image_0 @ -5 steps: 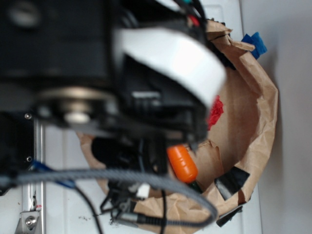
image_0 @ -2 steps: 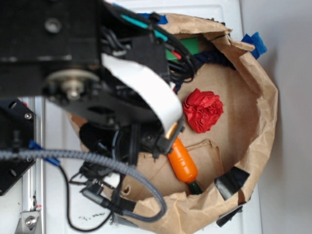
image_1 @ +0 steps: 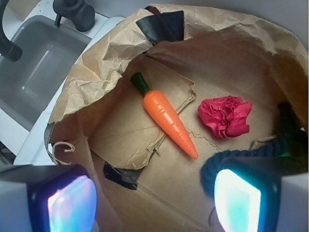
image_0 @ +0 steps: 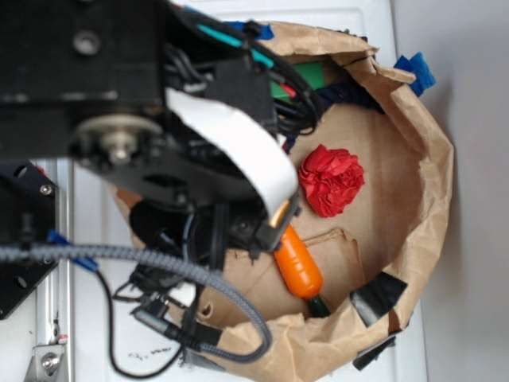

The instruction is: Grab the carrot.

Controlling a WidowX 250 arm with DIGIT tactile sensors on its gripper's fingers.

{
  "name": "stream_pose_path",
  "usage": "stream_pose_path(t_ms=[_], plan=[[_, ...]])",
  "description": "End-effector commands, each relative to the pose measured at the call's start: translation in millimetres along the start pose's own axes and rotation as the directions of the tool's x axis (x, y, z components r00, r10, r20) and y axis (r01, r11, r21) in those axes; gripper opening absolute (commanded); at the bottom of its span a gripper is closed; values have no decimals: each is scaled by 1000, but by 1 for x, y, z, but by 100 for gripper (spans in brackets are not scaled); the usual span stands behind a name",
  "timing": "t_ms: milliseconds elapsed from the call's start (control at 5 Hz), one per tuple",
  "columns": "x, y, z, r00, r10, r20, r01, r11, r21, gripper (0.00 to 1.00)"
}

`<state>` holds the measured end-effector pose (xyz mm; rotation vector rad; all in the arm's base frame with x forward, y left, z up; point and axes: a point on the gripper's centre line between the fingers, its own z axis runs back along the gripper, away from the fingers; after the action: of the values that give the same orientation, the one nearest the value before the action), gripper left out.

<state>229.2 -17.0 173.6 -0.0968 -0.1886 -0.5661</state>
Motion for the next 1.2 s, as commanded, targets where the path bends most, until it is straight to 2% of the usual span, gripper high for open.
stream_pose_path(t_ms=[0, 400, 600, 800, 1000], plan=[[18, 0, -14, 999, -22, 30, 23, 999, -38, 100], [26, 19, -24, 998, 67, -11, -68, 997, -44, 100], [28, 25, -30, 997, 80, -12, -80, 996, -33, 100], [24, 40, -61, 998, -6, -67, 8, 1000, 30, 100], [10, 24, -91, 988, -95, -120, 103, 992, 67, 100]])
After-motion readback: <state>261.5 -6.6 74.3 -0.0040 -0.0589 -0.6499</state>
